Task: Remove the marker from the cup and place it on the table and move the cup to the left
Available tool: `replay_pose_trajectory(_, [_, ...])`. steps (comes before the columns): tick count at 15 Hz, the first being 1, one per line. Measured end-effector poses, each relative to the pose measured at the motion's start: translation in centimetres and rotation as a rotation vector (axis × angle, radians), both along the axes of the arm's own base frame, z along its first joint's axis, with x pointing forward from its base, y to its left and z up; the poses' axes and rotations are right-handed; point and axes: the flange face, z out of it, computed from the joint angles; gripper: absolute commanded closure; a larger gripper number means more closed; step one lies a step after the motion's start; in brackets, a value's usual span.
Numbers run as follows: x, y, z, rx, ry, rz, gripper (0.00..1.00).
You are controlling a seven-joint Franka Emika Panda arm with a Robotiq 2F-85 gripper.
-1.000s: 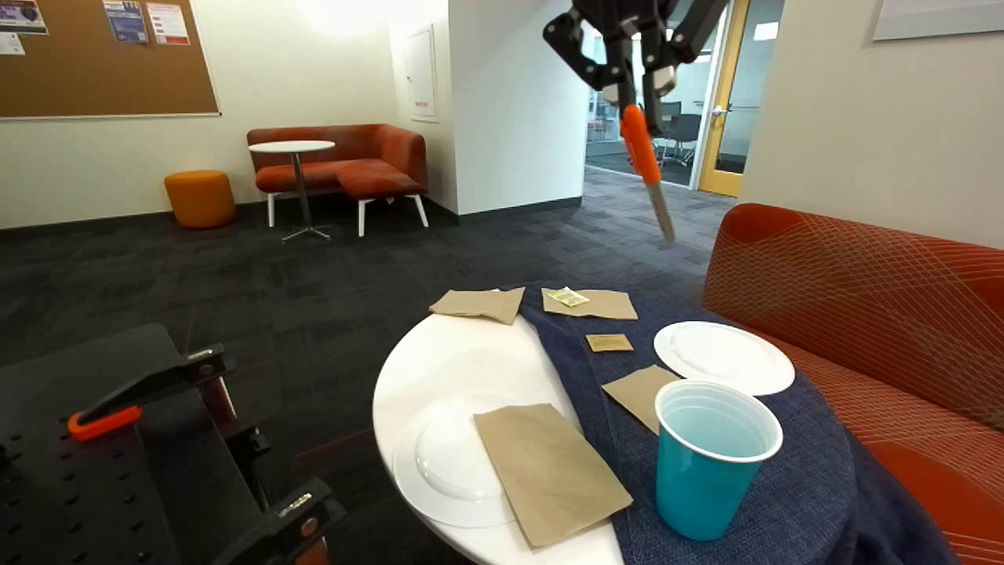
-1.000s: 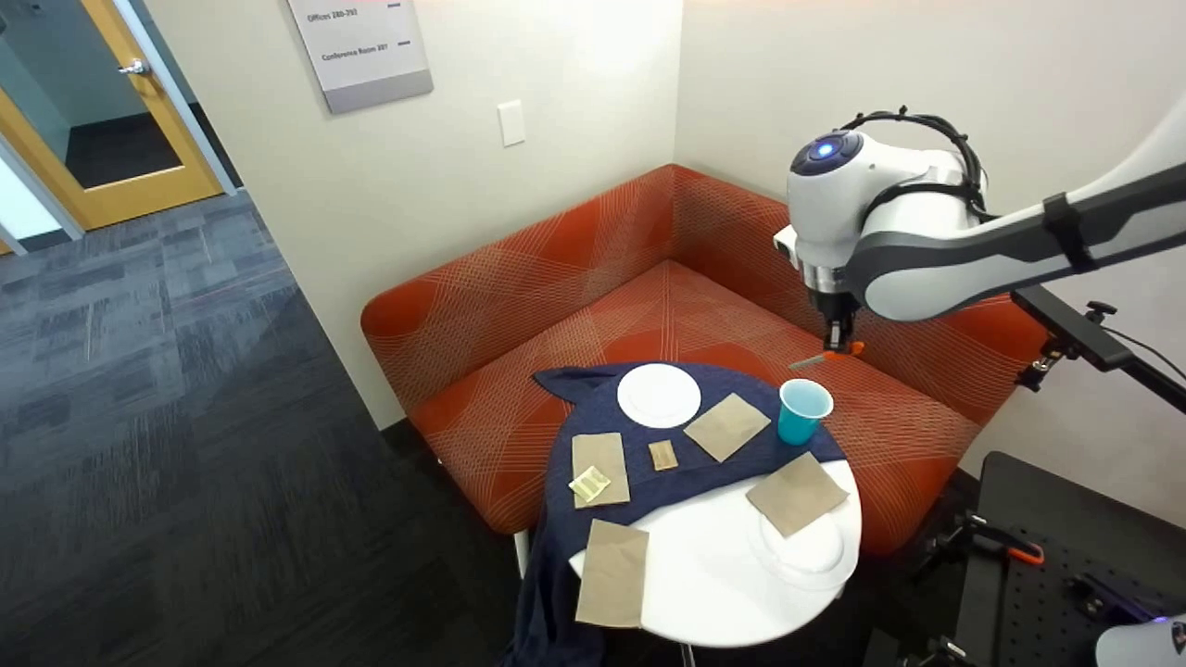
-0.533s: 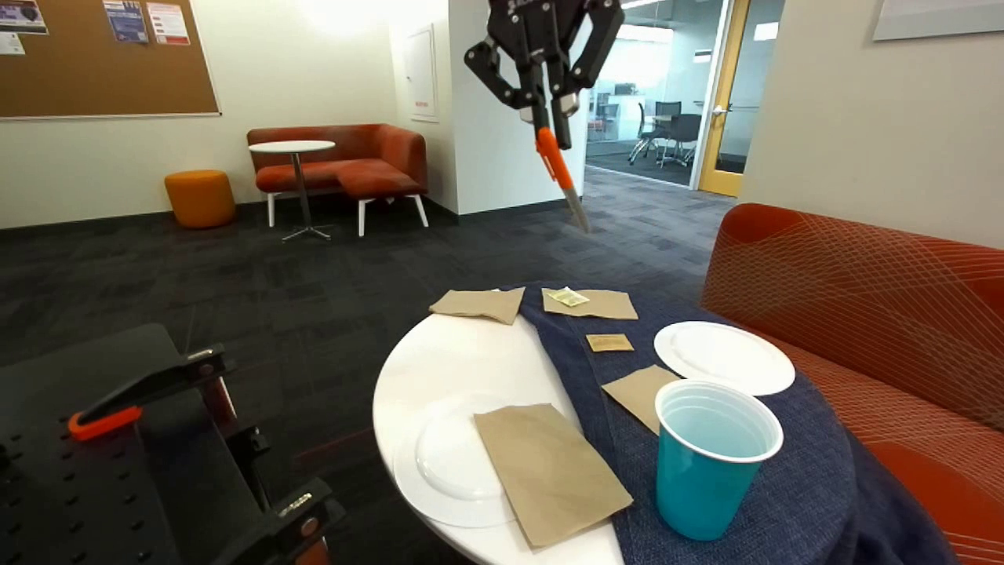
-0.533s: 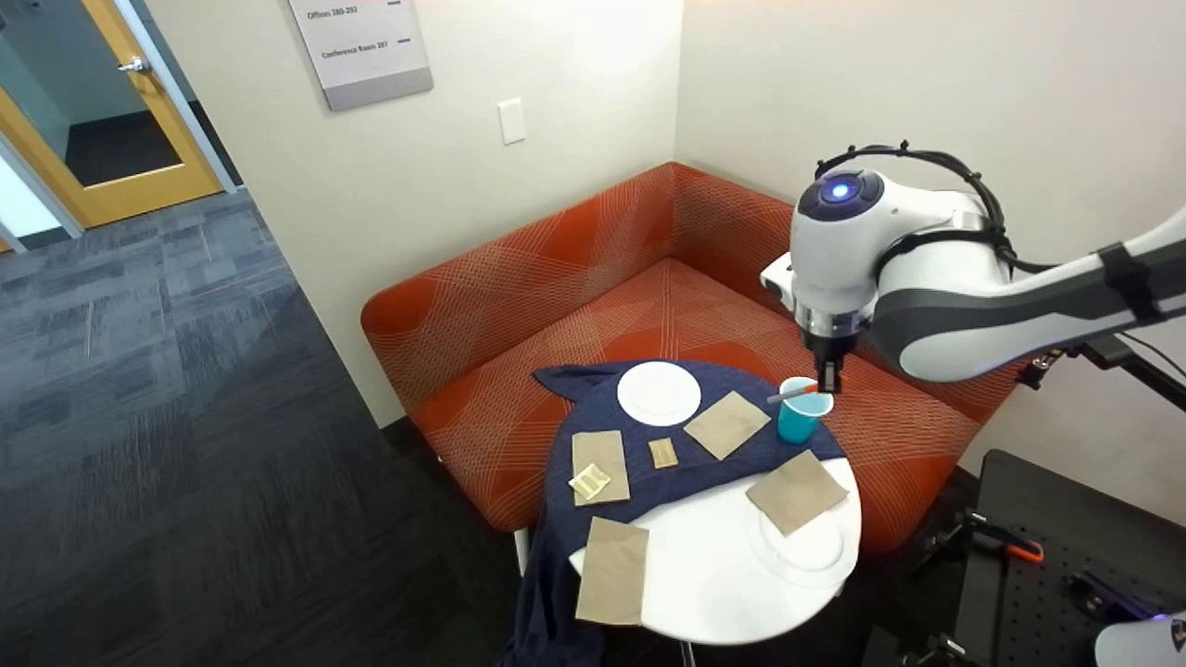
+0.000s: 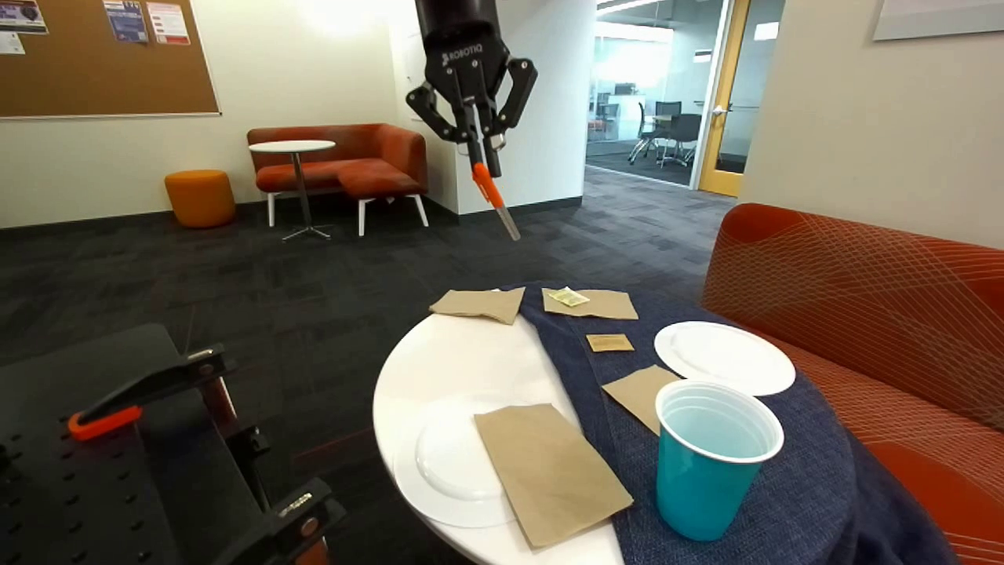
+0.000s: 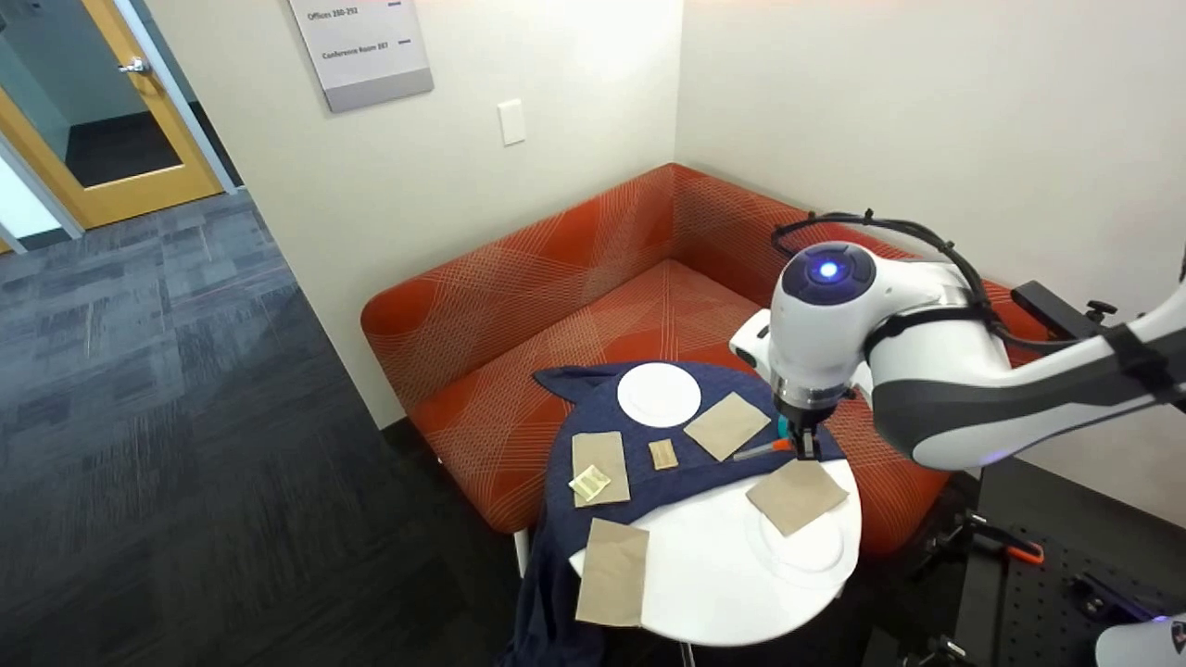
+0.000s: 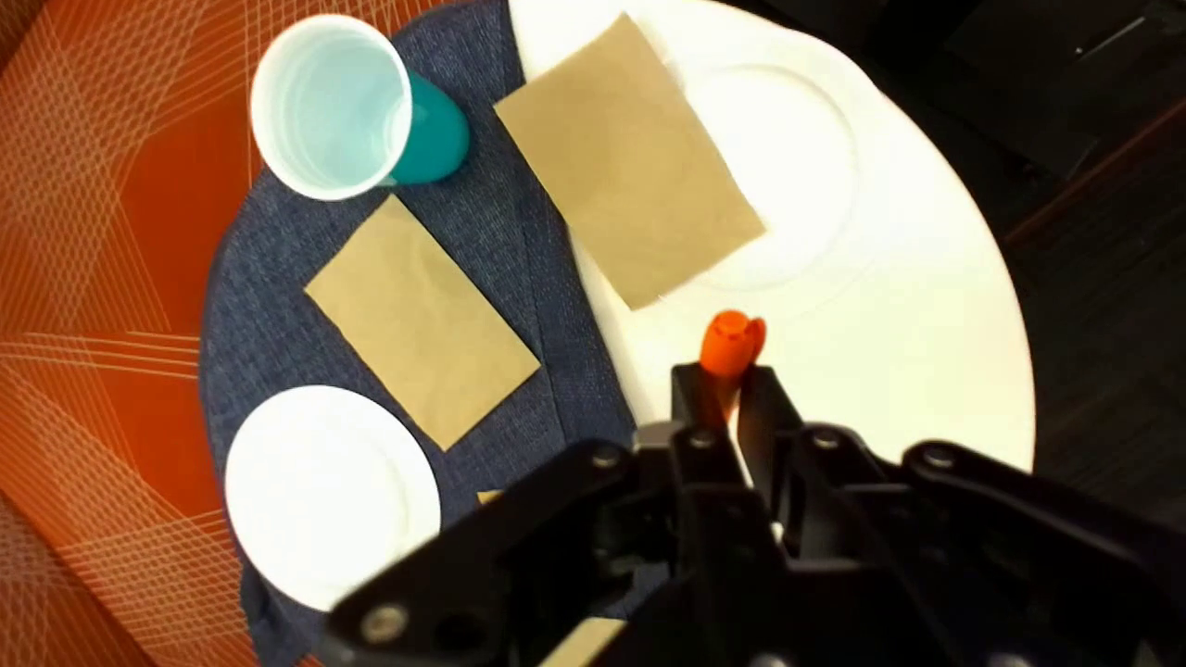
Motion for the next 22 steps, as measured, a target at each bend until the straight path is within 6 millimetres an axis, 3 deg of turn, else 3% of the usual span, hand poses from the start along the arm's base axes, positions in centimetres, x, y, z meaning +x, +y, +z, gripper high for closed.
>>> replay_pose_trajectory(7, [0.4, 3.6, -3.6, 0.081, -0.07, 0.099, 0.97])
replay_pose_trajectory(22, [-0.2, 6.1, -13.8, 0.195, -0.029, 0.188, 0.97])
